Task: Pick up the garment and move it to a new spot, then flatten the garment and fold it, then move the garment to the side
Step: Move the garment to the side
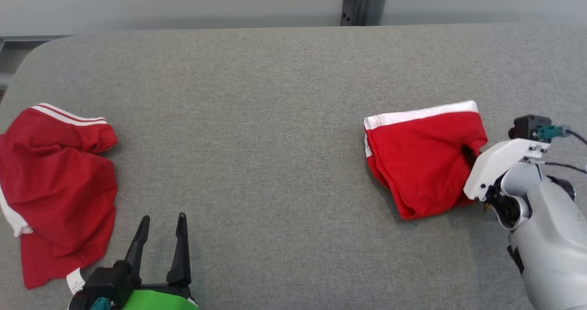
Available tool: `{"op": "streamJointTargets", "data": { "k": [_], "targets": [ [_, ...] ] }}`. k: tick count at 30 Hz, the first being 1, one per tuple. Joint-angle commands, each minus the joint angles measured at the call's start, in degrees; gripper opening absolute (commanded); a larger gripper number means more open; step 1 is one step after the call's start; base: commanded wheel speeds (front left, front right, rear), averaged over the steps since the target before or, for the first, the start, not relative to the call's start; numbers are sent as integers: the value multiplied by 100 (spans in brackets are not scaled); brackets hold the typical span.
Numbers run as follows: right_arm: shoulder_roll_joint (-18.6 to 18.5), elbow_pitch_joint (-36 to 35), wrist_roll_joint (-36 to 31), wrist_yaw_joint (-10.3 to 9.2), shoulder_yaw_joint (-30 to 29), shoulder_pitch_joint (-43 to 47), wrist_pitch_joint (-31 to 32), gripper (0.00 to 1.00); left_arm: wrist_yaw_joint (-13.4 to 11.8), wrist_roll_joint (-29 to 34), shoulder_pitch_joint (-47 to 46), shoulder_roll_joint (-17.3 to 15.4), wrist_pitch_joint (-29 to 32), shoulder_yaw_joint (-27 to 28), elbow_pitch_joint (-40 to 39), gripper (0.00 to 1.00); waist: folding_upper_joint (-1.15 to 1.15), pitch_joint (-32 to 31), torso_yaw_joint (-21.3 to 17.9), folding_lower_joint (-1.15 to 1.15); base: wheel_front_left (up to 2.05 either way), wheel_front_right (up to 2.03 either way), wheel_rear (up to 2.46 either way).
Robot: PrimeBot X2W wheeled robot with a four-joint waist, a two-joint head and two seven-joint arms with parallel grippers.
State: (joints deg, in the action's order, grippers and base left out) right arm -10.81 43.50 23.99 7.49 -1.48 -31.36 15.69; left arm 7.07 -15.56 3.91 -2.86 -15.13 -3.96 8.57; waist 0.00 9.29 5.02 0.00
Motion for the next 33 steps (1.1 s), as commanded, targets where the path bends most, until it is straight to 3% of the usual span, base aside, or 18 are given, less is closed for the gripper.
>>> {"op": "streamJointTargets", "data": {
  "k": [1, 10, 14, 22, 24, 25, 26, 33],
  "targets": [
    [-159, -88, 86, 0, 36, -189, -24, 0, -9, 14, -147, -9, 0, 20, -51, 100, 0, 260, -298, 0, 0, 0, 0],
    [-1065, -124, -68, 0, -91, -1192, -207, 0, 40, 359, -879, -23, 0, -84, -200, 100, 0, 1320, -965, 0, 0, 0, 0],
    [-1446, 127, -306, 0, -319, -1566, -281, 0, 49, 403, -1279, -89, 0, -351, -233, 100, 0, 1662, -1018, 0, 0, 0, 0],
    [-1873, 685, -1042, -1, -777, -2061, -653, 0, 49, 333, -1537, -236, 0, -606, -335, 100, 0, 1927, -956, 0, 0, 0, 0],
    [-1918, 839, -1324, -1, -924, -2156, -726, 34, 49, 323, -1519, -251, 0, -582, -356, 100, 0, 1938, -942, 0, 0, 0, 0],
    [-1929, 914, -1424, -1, -1012, -2201, -763, 47, 49, 329, -1496, -255, 0, -576, -363, 100, 0, 1937, -935, 0, 0, 0, 0],
    [-1955, 961, -1563, -1, -1113, -2246, -858, 100, 49, 332, -1472, -260, 0, -560, -365, 100, 0, 1930, -930, 0, 0, 0, 0],
    [-1755, 929, -2325, -1, -1507, -2197, -1491, 100, 50, 305, -1240, -185, 0, -439, -328, 100, 0, 1515, -935, 0, 0, 0, 0]
  ]
}}
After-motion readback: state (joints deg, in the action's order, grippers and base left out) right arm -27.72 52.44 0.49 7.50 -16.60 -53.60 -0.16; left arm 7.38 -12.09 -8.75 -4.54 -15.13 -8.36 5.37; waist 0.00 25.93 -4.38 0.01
